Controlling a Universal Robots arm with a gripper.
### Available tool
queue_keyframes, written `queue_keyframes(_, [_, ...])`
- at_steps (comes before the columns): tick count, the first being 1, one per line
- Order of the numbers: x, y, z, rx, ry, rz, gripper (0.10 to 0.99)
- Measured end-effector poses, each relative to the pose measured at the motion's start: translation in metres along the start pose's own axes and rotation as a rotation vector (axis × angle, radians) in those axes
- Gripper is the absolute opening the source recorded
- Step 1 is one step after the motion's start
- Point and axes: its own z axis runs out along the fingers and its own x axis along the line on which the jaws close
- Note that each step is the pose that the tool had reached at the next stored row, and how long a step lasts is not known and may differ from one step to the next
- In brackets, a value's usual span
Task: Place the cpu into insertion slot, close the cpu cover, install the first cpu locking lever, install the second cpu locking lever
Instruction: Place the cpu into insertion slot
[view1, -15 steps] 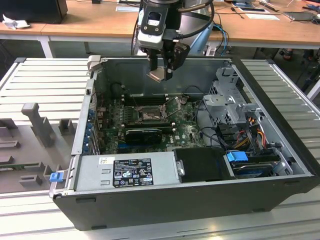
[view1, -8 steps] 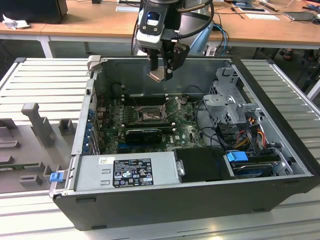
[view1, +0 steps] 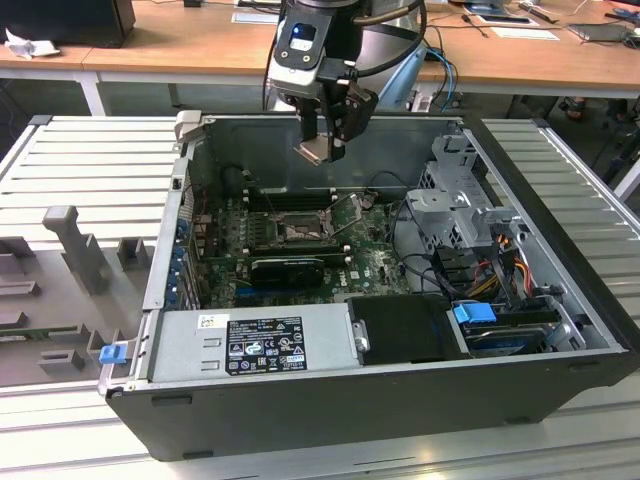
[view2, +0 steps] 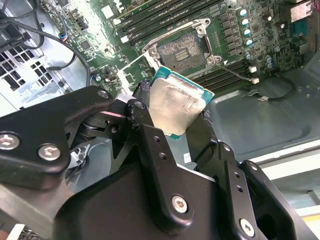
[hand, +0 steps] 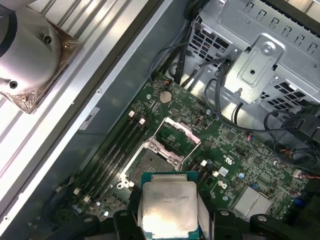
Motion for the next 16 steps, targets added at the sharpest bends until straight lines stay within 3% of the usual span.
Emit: queue_keyframes(16, [0.0,0.0,0.0004,-0.002,-0.0108,0.123,0.529])
